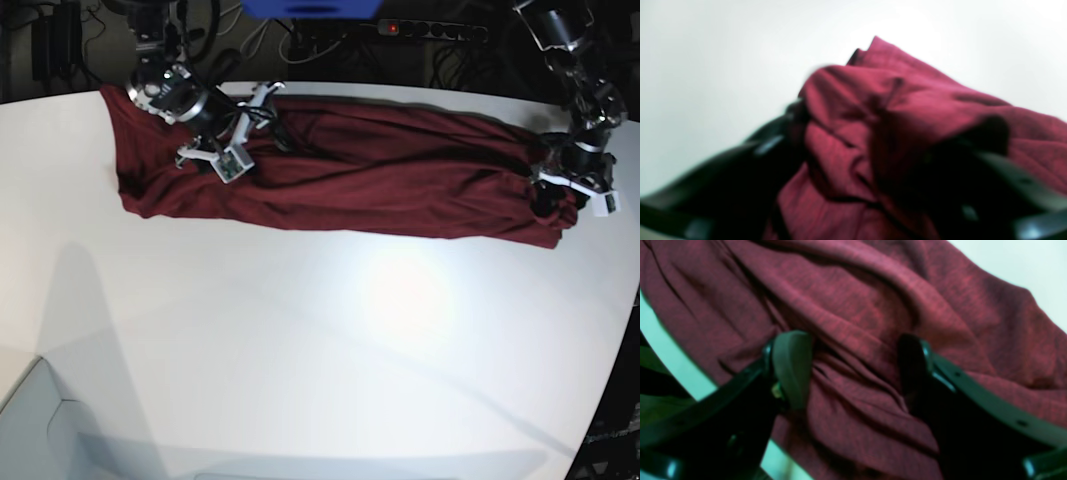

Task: Layout the t-shirt on the table in an organized manner, then fold the t-shirt properly
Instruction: 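Grasp the shirt's hem end with the left gripper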

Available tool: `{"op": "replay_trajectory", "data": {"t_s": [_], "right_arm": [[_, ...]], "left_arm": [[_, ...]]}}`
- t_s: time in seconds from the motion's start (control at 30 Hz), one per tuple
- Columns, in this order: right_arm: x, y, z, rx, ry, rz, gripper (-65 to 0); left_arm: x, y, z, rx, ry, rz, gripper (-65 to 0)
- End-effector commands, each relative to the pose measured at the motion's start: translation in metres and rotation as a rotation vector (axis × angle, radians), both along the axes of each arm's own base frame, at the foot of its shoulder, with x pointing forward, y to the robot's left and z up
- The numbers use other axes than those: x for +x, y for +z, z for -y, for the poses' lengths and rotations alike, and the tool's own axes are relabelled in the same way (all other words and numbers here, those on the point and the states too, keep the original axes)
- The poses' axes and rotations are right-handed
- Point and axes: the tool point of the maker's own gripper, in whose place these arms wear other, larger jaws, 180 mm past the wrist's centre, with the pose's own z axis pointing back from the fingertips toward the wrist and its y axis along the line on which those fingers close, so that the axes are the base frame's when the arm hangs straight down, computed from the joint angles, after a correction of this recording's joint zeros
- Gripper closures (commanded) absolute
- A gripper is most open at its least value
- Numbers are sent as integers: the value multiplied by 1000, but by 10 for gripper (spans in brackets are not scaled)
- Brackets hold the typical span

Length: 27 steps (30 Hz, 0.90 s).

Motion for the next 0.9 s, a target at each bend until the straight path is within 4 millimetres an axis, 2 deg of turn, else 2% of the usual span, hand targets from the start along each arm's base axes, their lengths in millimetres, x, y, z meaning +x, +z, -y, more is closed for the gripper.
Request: {"op": "replay_trajectory", "data": {"t_s": [0.0,0.07,0.17,0.33,0.47,0.6,0.67,0.87], "right_arm": [[7,11,-3,32,-5,40,-407],[7,11,-3,29,-5,40,-407],[7,11,-3,29,-4,41,-407],[9,12,-3,29,-4,44,-407],[9,12,-3,29,-4,44,-407],[9,12,-3,29,-4,44,-407],[9,12,-3,31,-5,44,-407],[9,12,-2,29,-6,46,-407]], "left_arm": [[-25,-35,18,-19,-61,-179,-260],[-18,-32,21,-14,-75,-171,-143],[-16,-32,21,-13,-75,-169,-7],[-14,-25,17,-5,-70,-151,-1],[0,5,7,64,-84,-89,-1],[13,51,7,159,-114,13,-1],[17,79,12,215,-139,73,-1],[16,119,38,266,-162,177,-1]]}}
